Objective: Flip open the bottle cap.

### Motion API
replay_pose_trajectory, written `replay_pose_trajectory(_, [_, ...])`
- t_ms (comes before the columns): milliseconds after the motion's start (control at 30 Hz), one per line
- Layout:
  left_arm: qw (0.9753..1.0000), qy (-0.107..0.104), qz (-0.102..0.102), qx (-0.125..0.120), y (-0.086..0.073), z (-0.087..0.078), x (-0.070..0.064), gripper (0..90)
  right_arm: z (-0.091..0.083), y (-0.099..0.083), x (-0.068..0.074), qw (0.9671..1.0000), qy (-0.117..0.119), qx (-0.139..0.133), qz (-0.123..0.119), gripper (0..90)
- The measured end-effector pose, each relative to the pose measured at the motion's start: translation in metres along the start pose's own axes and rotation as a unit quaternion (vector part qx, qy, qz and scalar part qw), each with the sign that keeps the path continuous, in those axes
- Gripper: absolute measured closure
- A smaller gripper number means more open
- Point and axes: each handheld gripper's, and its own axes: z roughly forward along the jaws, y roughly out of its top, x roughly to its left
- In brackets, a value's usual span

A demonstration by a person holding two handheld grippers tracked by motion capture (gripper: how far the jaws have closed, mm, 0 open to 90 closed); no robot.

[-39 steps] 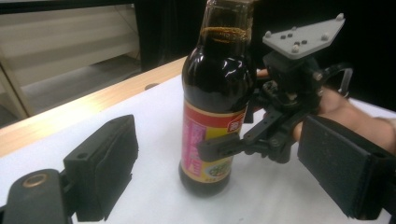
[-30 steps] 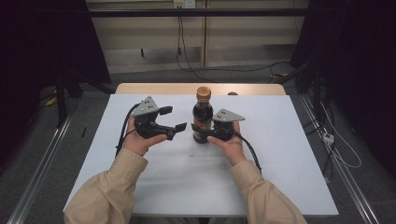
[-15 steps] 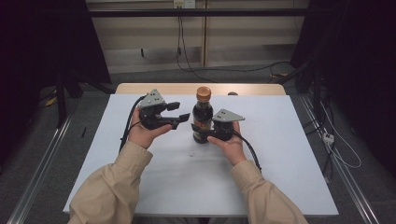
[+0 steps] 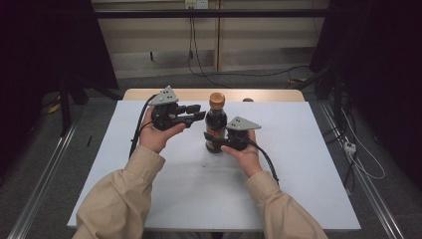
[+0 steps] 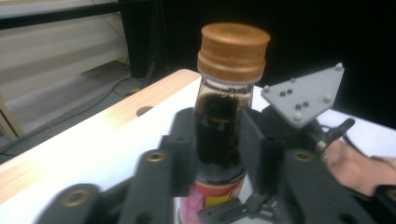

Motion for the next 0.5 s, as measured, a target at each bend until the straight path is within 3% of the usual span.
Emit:
replay_pose_trajectory(33, [1.0,-0.002,-0.004,0.002,0.002,0.0,0.0,74.8,0.0,0.0,0.0,1.0,0.001,0.0,0.0,30.6])
replay_pose_trajectory(300, [0.9996,-0.017,-0.022,0.008,0.014,0.0,0.003,90.0,0.0,0.0,0.0,1.0,-0.002,0.0,0.0,30.6])
replay_pose_trajectory(500, [0.9993,-0.026,-0.022,0.016,0.025,0.001,0.002,90.0,0.0,0.0,0.001,1.0,-0.002,0.0,0.001,30.7])
